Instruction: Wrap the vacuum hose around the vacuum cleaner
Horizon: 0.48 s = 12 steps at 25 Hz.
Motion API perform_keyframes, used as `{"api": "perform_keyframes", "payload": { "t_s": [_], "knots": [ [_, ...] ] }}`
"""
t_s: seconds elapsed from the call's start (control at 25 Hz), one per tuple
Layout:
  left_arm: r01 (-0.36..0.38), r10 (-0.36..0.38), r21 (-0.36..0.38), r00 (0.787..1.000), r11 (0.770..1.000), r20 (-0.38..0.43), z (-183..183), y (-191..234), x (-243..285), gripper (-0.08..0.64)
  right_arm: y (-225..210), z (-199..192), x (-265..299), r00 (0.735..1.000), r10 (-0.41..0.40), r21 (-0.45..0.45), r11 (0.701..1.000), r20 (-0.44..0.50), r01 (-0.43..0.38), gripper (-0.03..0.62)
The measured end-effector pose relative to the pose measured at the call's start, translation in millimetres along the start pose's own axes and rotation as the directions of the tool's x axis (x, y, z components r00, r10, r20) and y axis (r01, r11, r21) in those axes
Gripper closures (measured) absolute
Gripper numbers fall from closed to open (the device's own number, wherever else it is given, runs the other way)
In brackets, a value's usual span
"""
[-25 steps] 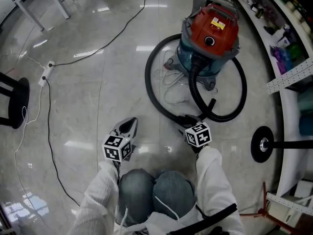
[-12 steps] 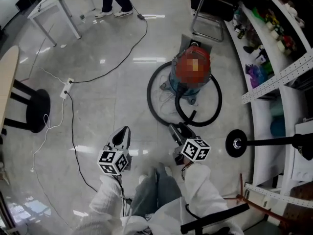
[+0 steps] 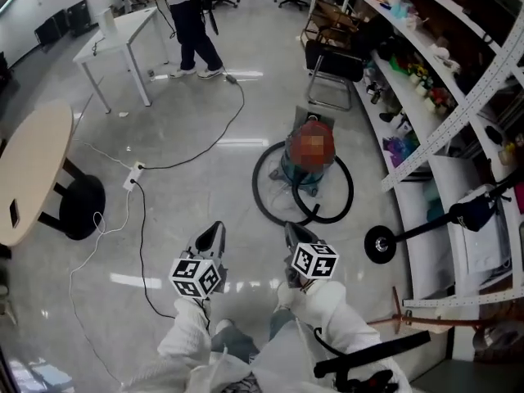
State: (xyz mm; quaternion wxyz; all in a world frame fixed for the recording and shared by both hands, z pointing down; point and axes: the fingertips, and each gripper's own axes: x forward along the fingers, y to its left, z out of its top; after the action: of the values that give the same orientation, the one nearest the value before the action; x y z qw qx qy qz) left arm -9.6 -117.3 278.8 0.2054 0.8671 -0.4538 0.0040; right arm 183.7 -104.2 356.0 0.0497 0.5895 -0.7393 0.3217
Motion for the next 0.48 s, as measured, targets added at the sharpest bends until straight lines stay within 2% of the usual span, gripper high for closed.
{"api": "perform_keyframes", "payload": {
  "t_s": [0.12,0.2,0.32,0.48],
  "knots": [
    [0.052,-0.051,0.03,0.998,0.998,-0.03,11.2,1.8,-63.9,0.558,56.8,-32.7,-37.0,0.997,-0.066,0.061,0.996,0.028,0.064,0.574],
    [0.071,-0.068,0.051,0.996,0.996,-0.057,16.7,6.3,-106.3,0.558,92.7,-49.3,-65.2,0.994,-0.087,0.117,0.99,0.065,0.079,0.574],
    [0.064,-0.062,0.045,0.997,0.997,-0.045,29.1,13.8,-162.1,0.558,131.5,-67.6,-108.9,0.986,-0.112,0.17,0.981,0.123,0.09,0.574],
    [0.03,-0.03,0.03,0.999,0.999,-0.012,30.6,14.2,-225.5,0.558,153.8,-105.0,-159.8,0.973,-0.183,0.247,0.958,0.142,0.144,0.574]
  ]
}}
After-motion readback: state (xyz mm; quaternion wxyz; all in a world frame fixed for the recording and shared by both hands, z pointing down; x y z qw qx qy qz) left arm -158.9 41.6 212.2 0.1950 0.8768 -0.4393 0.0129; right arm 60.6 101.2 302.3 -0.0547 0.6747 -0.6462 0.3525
